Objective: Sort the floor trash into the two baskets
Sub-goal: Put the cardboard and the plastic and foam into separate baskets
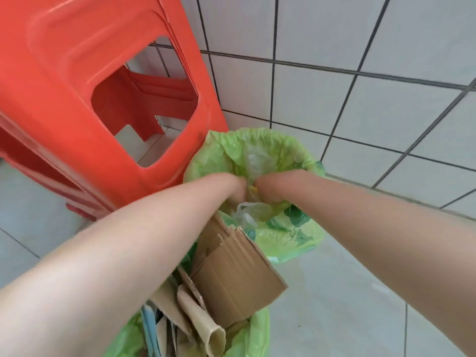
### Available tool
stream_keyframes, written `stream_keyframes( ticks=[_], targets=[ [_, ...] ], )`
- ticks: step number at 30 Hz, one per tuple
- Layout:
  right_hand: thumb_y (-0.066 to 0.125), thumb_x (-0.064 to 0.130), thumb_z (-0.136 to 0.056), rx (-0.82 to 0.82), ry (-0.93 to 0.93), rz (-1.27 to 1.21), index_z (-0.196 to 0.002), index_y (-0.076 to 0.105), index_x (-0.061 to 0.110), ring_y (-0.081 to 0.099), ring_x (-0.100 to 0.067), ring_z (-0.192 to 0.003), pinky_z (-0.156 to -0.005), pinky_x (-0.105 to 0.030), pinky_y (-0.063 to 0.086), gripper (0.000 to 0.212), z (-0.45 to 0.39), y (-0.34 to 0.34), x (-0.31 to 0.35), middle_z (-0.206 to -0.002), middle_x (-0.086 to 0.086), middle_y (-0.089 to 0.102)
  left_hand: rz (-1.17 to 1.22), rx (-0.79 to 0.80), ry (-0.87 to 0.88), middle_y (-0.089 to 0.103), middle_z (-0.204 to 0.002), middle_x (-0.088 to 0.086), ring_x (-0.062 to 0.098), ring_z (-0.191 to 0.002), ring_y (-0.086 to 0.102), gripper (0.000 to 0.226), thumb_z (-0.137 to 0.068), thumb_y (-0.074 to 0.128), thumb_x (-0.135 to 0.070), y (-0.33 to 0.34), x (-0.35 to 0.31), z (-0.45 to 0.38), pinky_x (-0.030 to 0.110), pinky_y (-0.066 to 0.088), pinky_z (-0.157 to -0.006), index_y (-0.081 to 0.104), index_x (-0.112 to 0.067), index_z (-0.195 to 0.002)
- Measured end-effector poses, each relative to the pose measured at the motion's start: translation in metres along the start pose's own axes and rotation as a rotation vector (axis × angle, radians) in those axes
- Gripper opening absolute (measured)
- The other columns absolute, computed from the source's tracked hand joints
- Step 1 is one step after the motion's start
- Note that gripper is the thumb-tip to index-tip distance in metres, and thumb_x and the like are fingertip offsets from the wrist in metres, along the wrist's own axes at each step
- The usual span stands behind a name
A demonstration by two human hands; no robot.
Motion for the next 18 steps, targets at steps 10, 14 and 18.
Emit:
stream_keyframes(
  ticks=[10, 14, 18],
  targets=[
    [0.055, 0.025, -0.089, 0.179, -0.065, -0.047, -0.15, 0.019, 0.02, 0.043, -0.031, -0.13, -0.099, -0.038, 0.044, 0.071, 0.013, 0.0, 0.0, -0.149, -0.009, 0.037, 0.361, 0.003, 0.053, 0.064, -0.093, 0.001, 0.018, -0.08, 0.062, 0.04, -0.082, 0.064, -0.033, -0.011, 0.003, 0.036, 0.034, 0.056, -0.073, 0.062, -0.011, -0.116],
    [0.058, 0.012, -0.082, 0.02, -0.095, -0.161, -0.147, 0.027, 0.02, 0.046, -0.027, -0.126, -0.094, -0.032, 0.047, 0.073, 0.052, -0.05, -0.005, -0.144, -0.008, 0.042, 0.52, -0.044, 0.001, 0.037, -0.149, 0.004, 0.028, -0.131, 0.044, 0.102, -0.069, 0.08, -0.031, -0.047, 0.01, 0.082, 0.04, 0.042, -0.105, 0.02, -0.016, -0.151],
    [0.056, 0.009, -0.08, -0.114, -0.066, -0.262, -0.139, 0.042, 0.018, 0.046, -0.027, -0.125, -0.098, -0.033, 0.045, 0.062, 0.096, -0.09, -0.013, -0.139, -0.009, 0.046, 0.625, -0.115, -0.001, 0.026, -0.156, 0.006, 0.026, -0.14, 0.032, 0.092, -0.078, 0.075, -0.029, -0.082, 0.016, 0.131, 0.035, 0.034, -0.108, 0.021, -0.014, -0.151]
  ],
)
Point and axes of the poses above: each hand's wrist, its own z-axis away from the middle knuckle, its own y-axis out of the palm, x = y × z, the point moved 10 cm from there along -z, towards the middle knuckle
